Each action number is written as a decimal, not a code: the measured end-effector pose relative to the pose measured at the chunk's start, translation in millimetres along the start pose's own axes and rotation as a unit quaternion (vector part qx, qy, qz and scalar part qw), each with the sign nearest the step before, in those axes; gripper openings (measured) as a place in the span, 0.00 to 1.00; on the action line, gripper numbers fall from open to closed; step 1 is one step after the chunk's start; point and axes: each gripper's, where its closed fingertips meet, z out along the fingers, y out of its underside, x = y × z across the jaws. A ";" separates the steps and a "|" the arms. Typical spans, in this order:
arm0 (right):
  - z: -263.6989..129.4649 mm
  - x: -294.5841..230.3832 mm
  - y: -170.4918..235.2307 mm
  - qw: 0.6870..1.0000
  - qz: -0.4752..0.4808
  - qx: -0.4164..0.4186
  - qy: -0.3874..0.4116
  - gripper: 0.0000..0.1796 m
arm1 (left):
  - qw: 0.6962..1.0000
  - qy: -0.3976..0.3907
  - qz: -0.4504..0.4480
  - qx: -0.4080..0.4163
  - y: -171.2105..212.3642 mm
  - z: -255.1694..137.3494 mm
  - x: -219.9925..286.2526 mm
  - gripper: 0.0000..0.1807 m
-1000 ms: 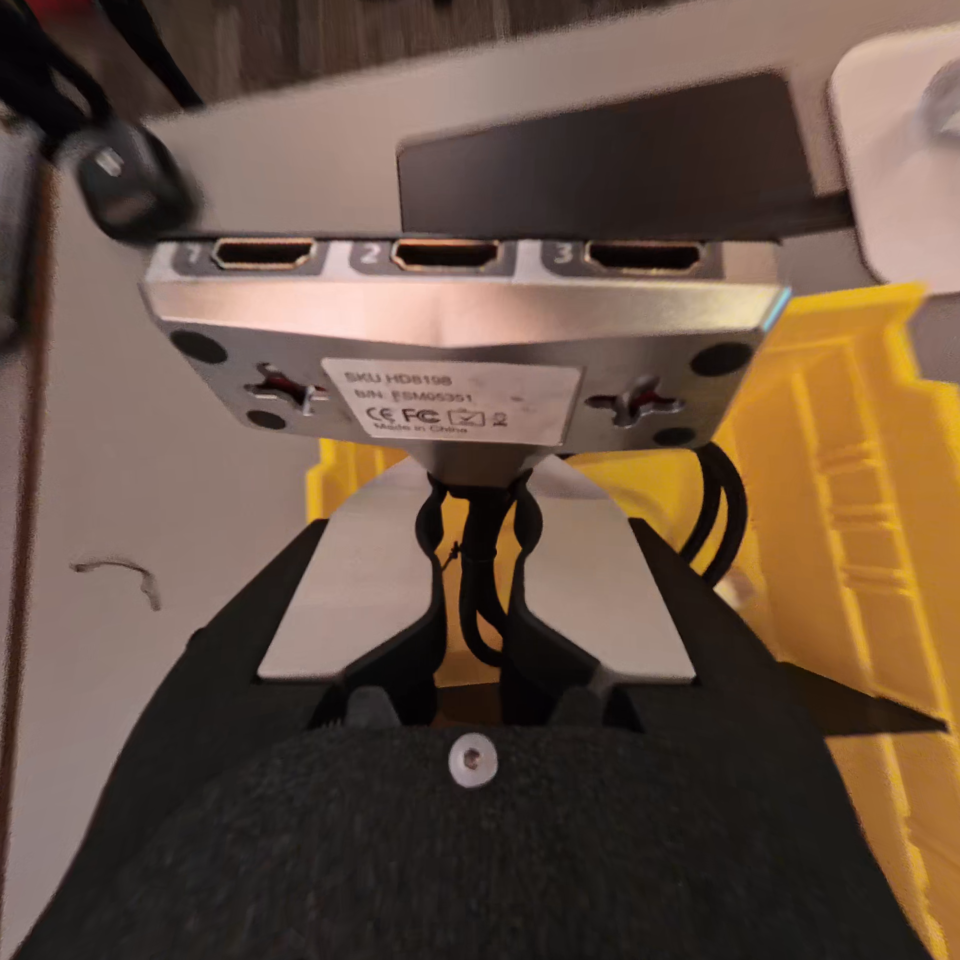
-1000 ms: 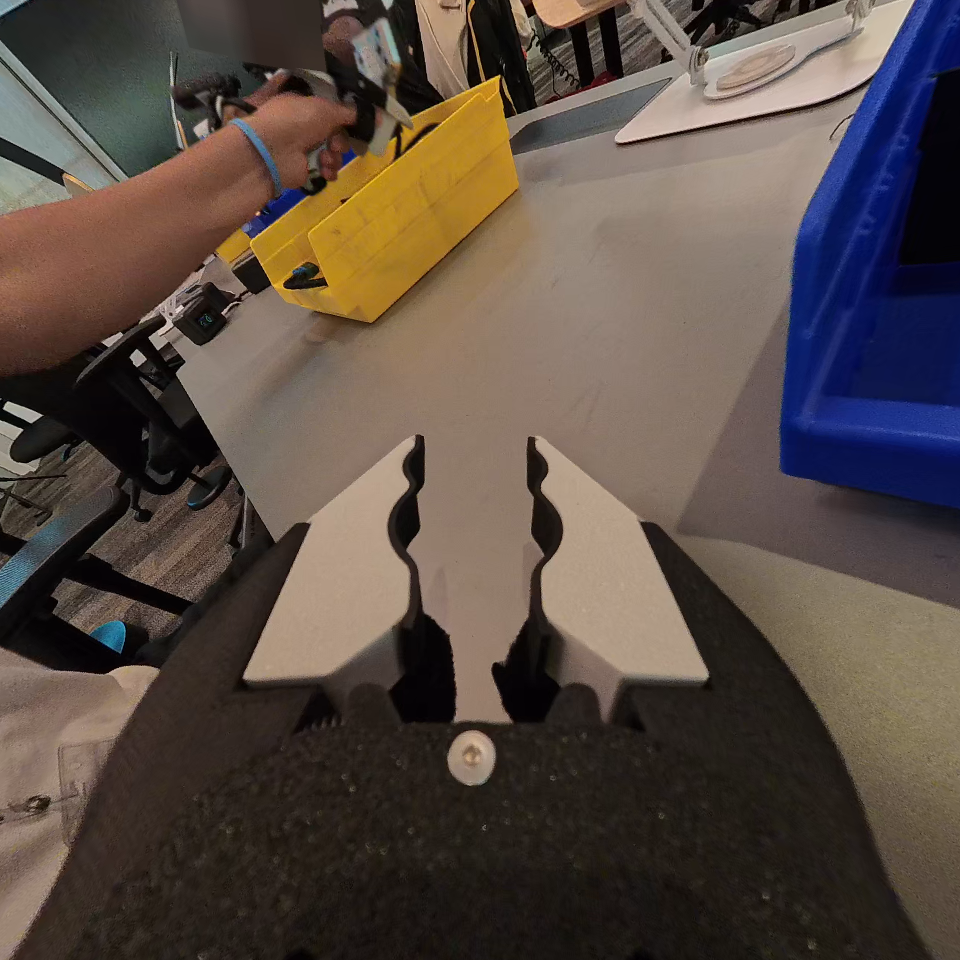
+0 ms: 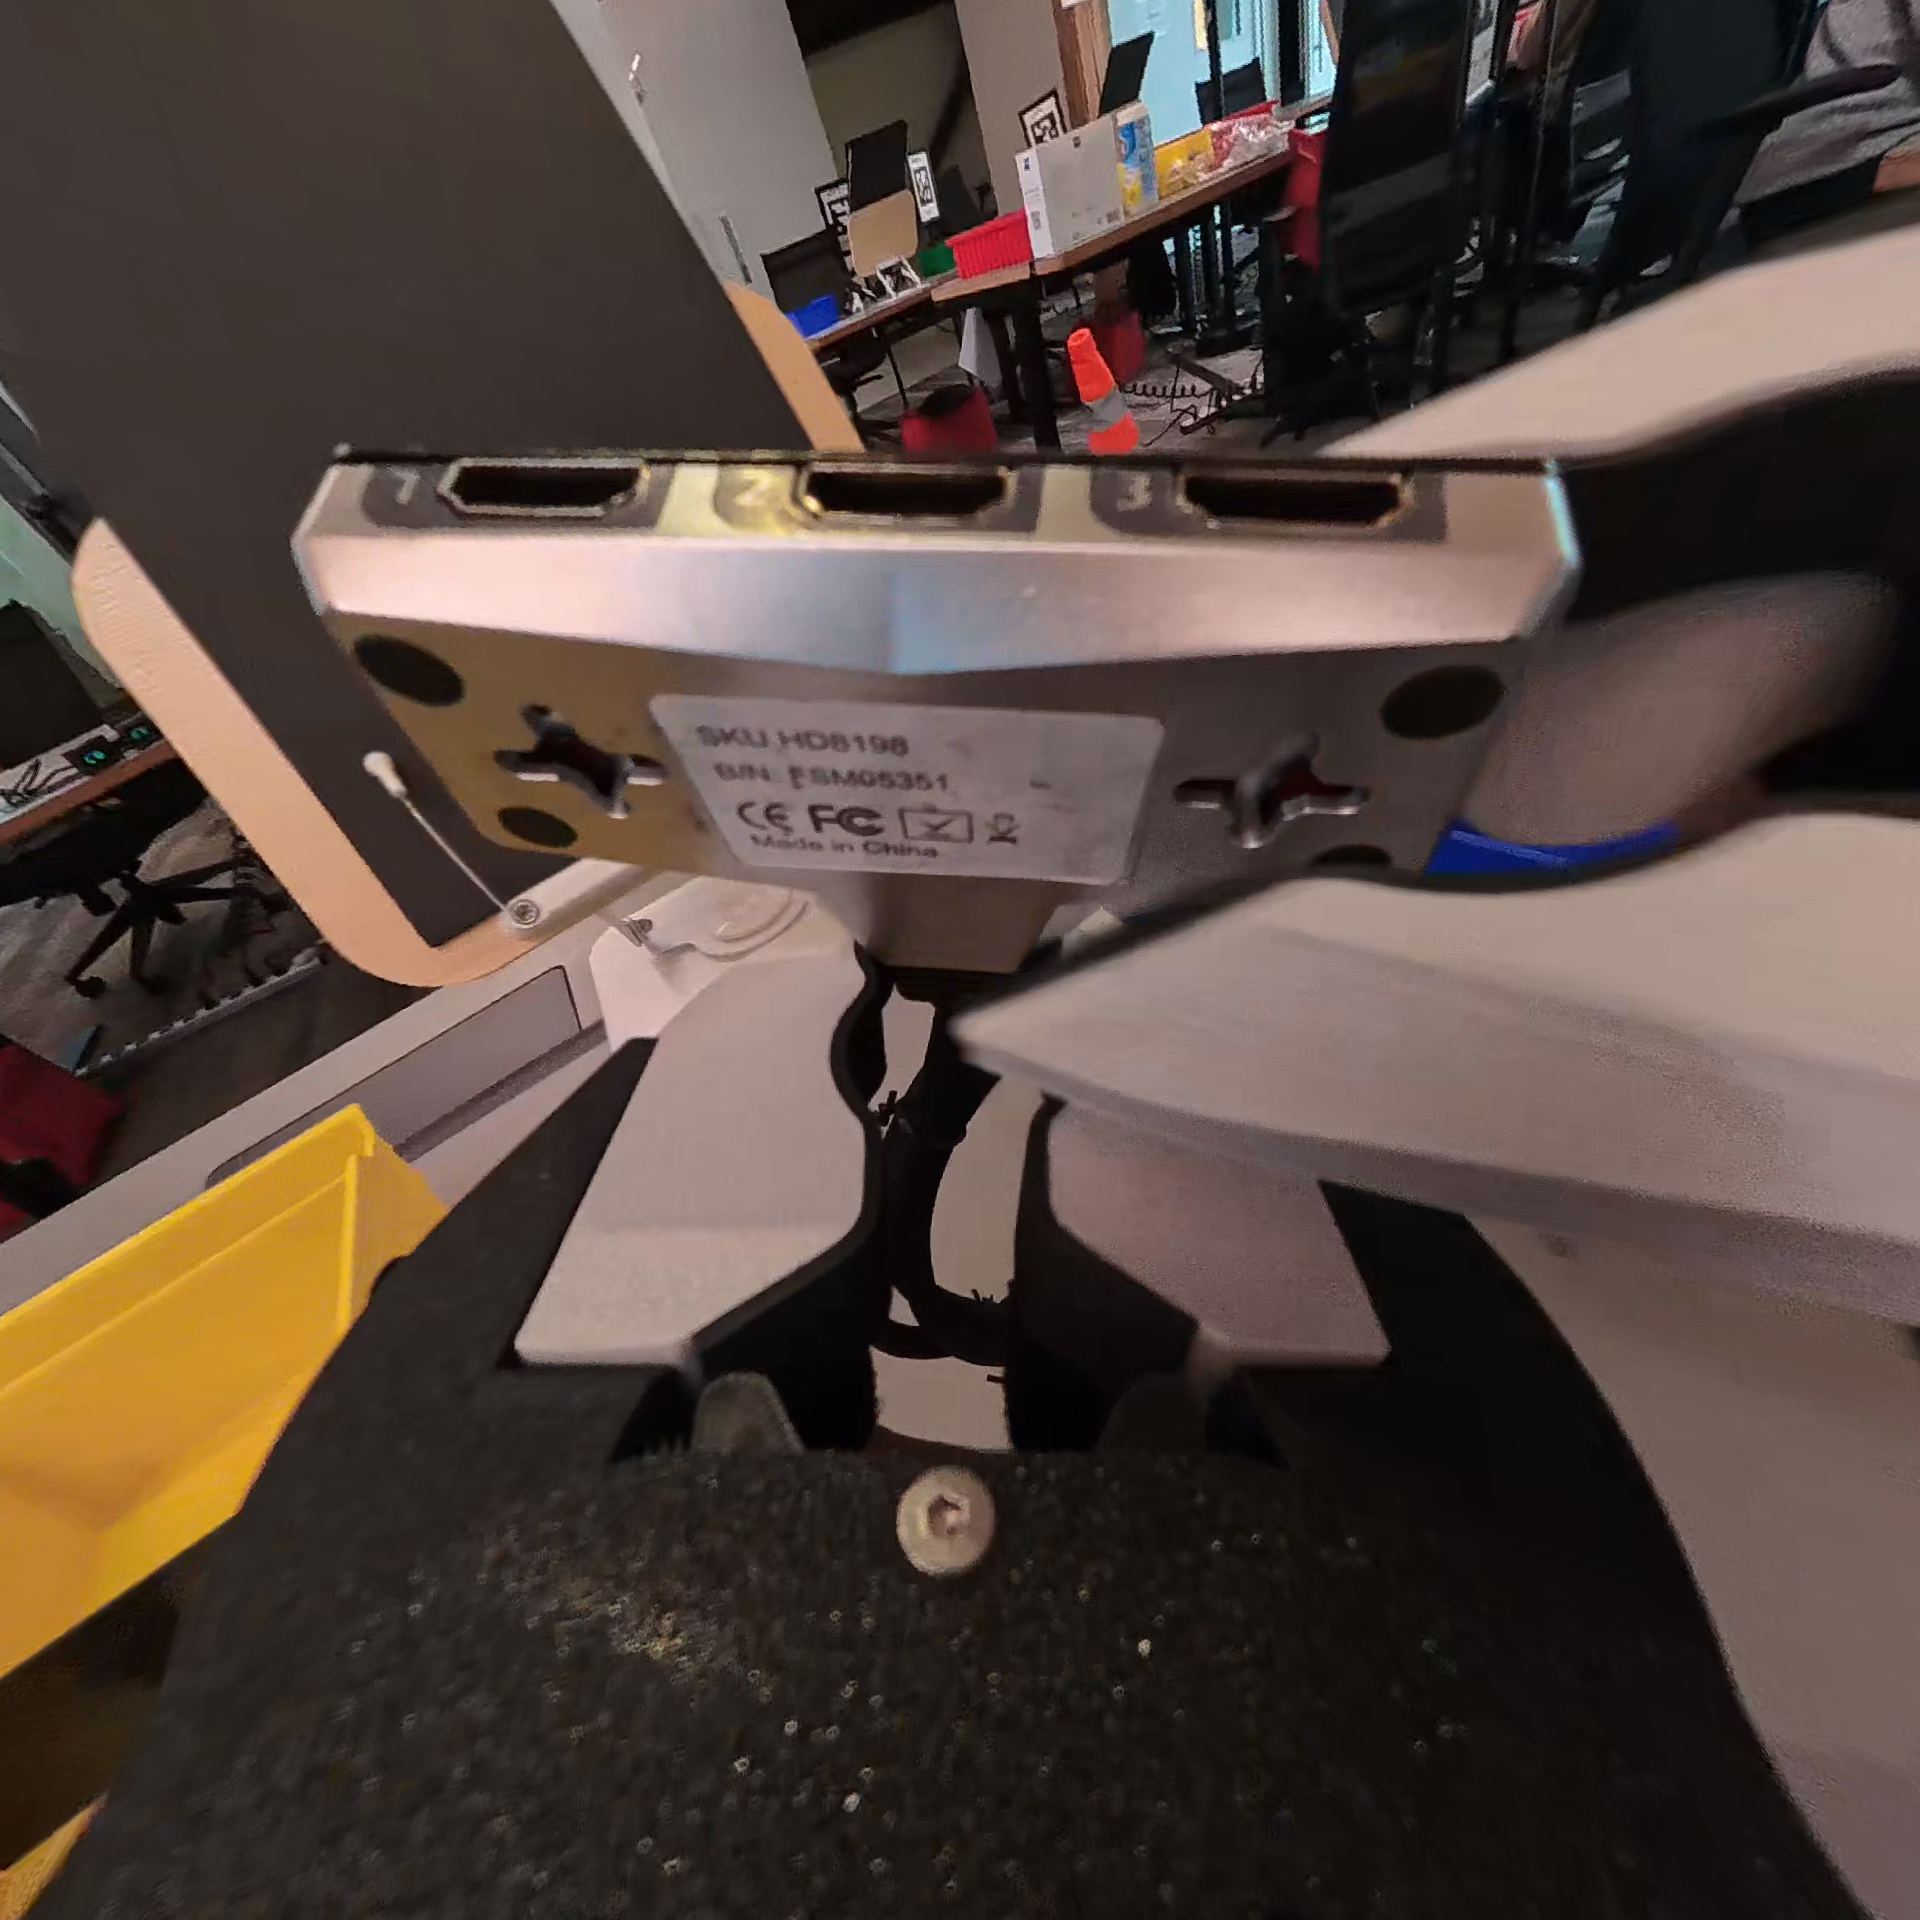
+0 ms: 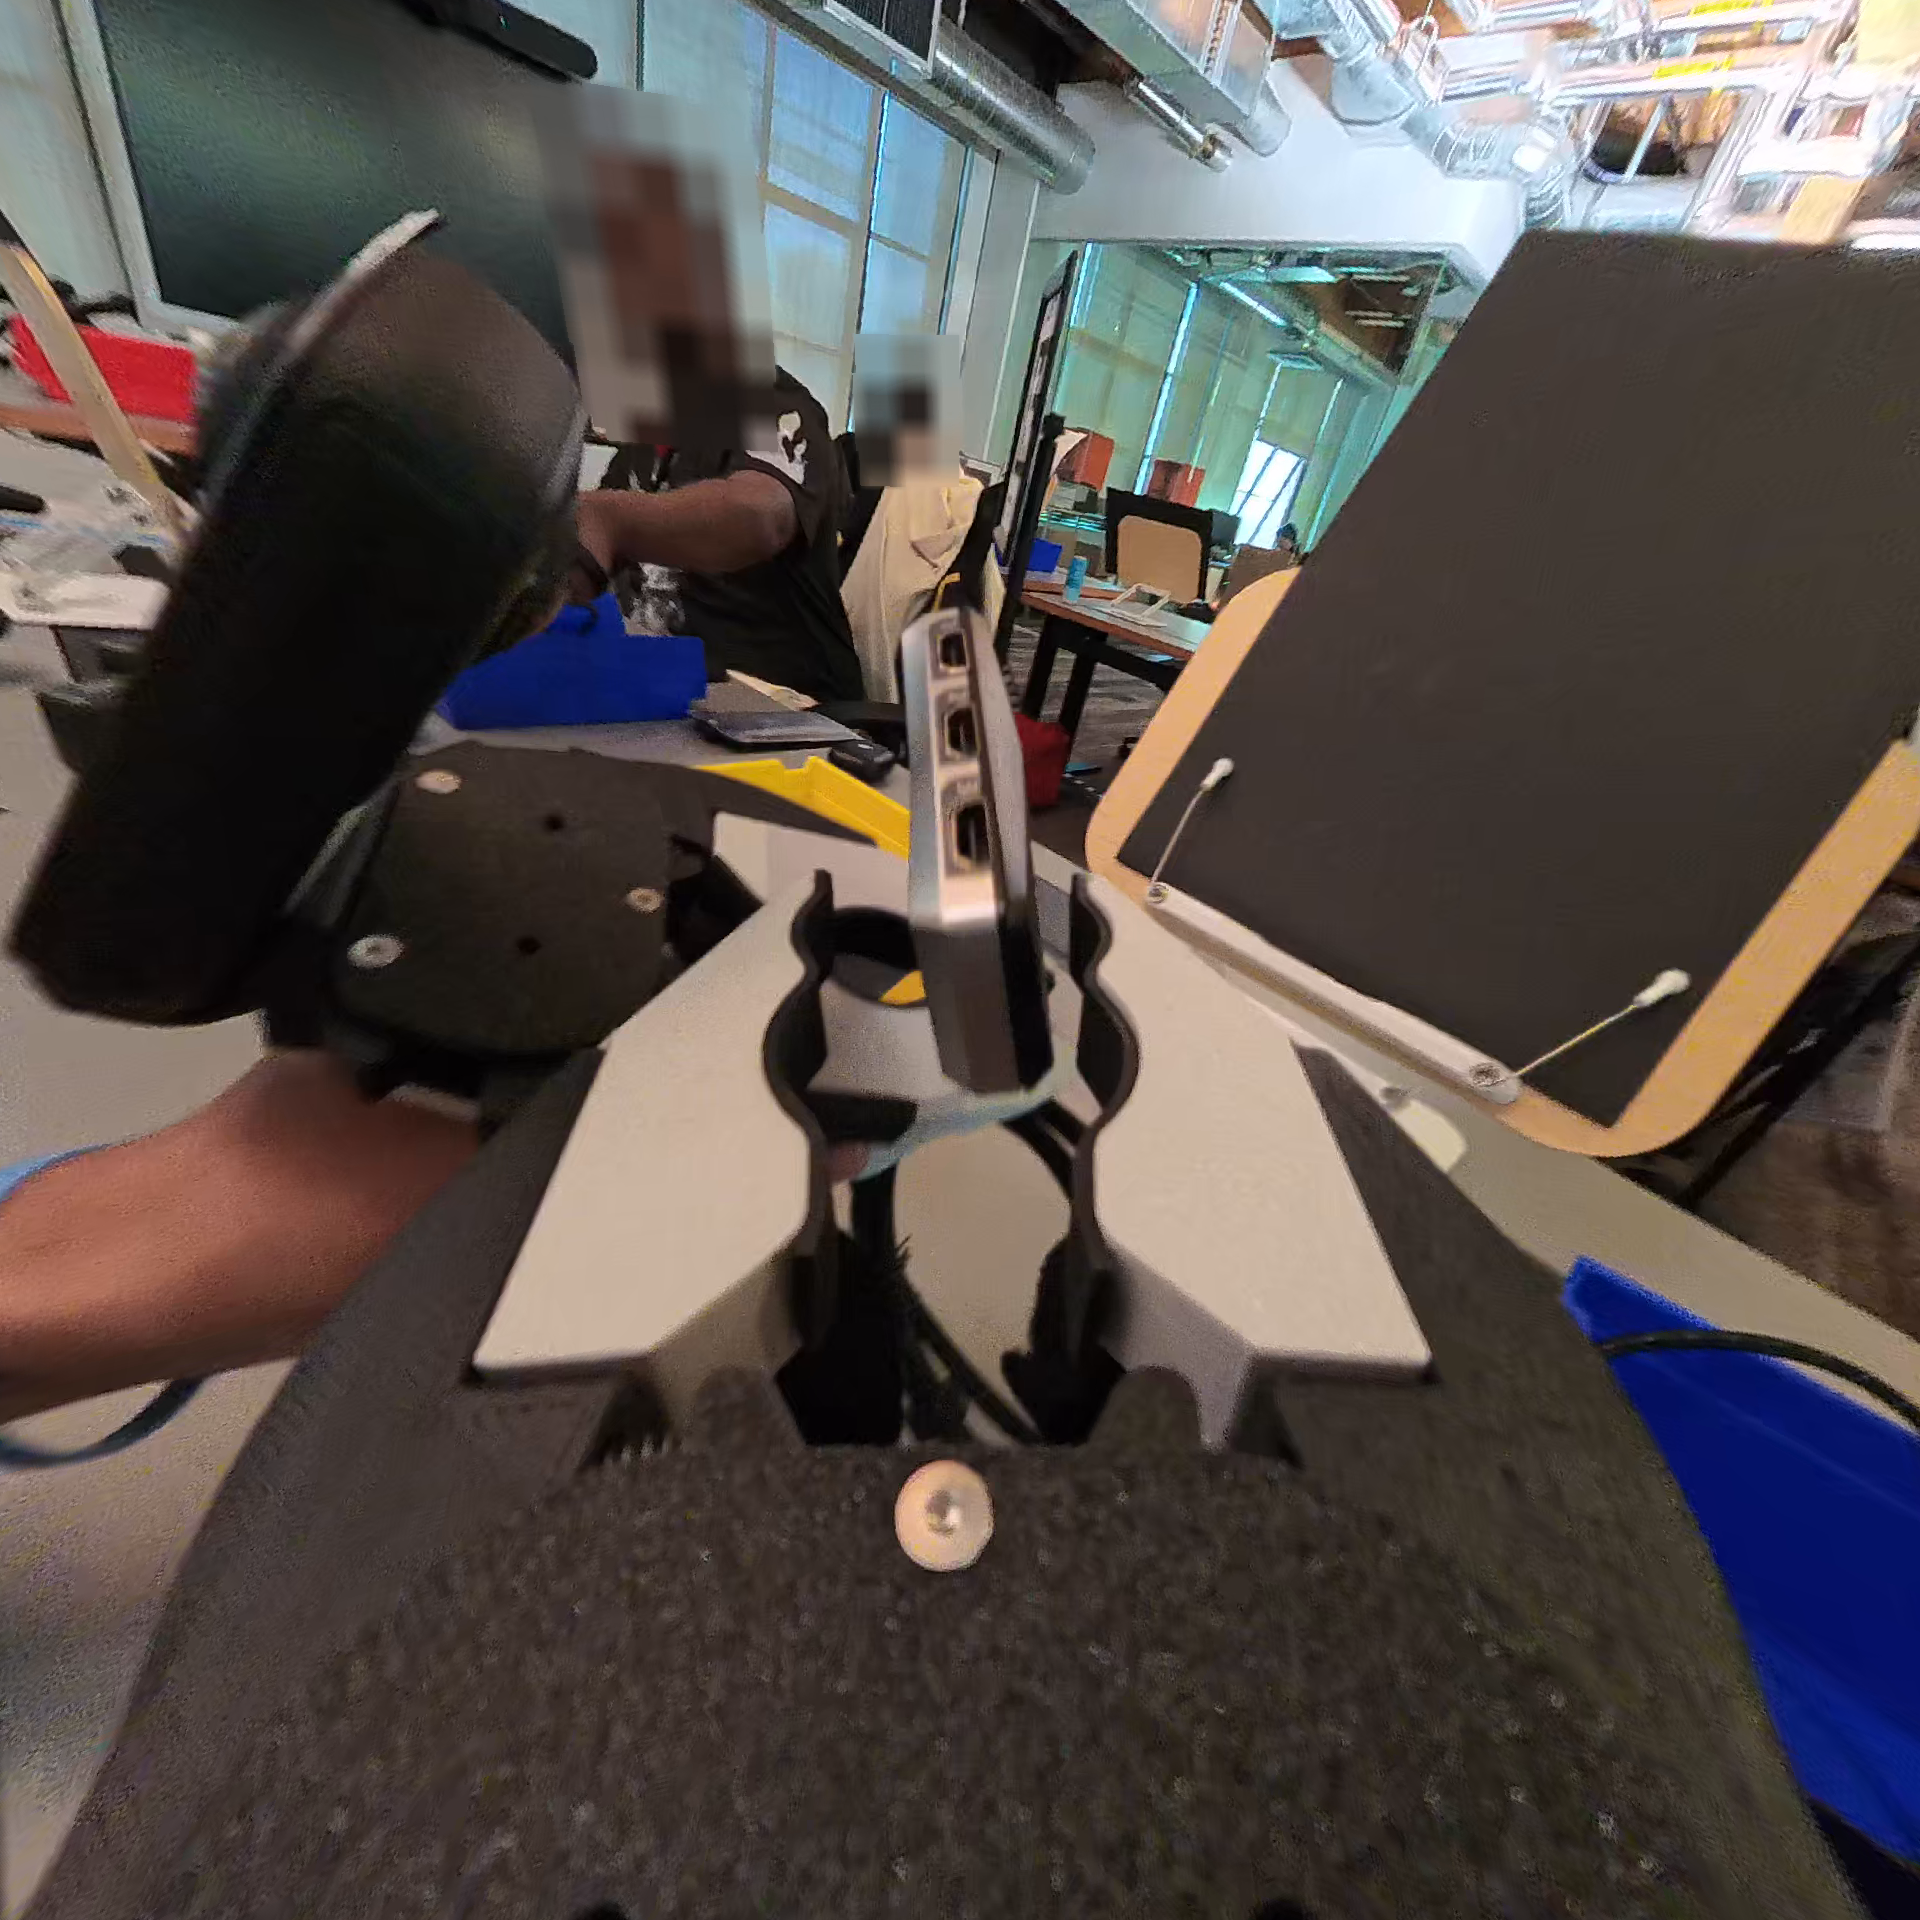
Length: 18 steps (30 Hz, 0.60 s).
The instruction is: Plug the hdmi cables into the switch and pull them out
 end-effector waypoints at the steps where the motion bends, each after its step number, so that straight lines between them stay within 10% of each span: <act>1: 2.8 2.0 1.2 1.000 -0.014 0.001 0.006 0.24 | 1.000 -0.004 0.007 0.002 1.1 0.1 4.4 0.13; 13: 19.3 29.7 -1.0 0.984 -0.171 0.051 0.030 0.12 | 0.991 0.023 -0.093 0.091 7.2 -44.2 0.4 0.13; 18: 47.6 36.2 19.3 0.934 -0.358 0.004 0.022 0.12 | 0.970 0.065 -0.234 0.015 87.9 -117.3 -12.8 0.13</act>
